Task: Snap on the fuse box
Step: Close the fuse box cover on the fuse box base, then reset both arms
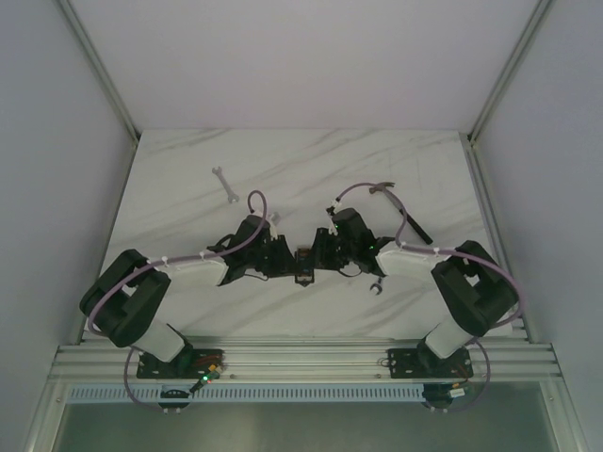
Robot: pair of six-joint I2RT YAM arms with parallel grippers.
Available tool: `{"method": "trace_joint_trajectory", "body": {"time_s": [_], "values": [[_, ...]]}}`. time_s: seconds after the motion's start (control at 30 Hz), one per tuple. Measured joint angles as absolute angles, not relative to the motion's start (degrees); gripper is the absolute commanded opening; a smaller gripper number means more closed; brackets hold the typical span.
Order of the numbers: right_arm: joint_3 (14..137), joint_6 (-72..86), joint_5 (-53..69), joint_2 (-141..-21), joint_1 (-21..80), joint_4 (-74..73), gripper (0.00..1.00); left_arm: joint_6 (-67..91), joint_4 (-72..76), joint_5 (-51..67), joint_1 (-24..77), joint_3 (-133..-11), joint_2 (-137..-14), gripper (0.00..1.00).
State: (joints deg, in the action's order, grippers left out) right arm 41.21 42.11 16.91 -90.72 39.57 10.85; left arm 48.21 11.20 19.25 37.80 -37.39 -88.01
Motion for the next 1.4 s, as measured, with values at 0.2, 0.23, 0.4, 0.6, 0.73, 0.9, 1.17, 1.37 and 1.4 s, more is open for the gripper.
{"method": "trace_joint_trajectory", "body": {"time_s": [0.2,0.23,0.4,0.6,0.73,0.9,1.17,1.37,1.4], "values": [[47.5,40.1,16.6,-95.4,39.4,8.5,0.36,54.2,19.8,19.0,39.9,-32.2,-87.3,0.27],[48.7,39.6,16.6,-96.2,39.7,8.1,0.35,55.0,21.3,18.8,40.5,-31.3,-87.2,0.27],[51.6,37.2,15.6,-97.8,41.4,6.2,0.37,58.4,22.4,16.6,42.2,-26.0,-87.2,0.36],[51.2,33.9,12.6,-95.1,41.7,2.5,0.42,59.2,17.6,11.0,41.8,-24.9,-80.1,0.45],[50.9,31.6,10.9,-92.2,41.7,-0.3,0.46,58.2,12.0,7.1,41.1,-25.6,-71.8,0.53],[50.8,29.2,9.1,-89.0,41.7,-2.3,0.57,56.5,7.6,4.4,37.8,-26.0,-66.0,0.65],[46.1,25.1,-5.9,-77.8,37.2,-5.3,0.93,50.0,2.0,-3.2,30.5,-26.1,-62.4,0.98],[39.4,20.6,-22.7,-71.1,27.2,-2.0,0.99,43.7,1.0,-15.1,21.4,-26.1,-59.8,1.0],[37.8,19.4,-25.3,-70.3,25.6,-0.2,0.99,42.6,1.2,-17.7,19.9,-26.1,-59.4,1.0]]}}
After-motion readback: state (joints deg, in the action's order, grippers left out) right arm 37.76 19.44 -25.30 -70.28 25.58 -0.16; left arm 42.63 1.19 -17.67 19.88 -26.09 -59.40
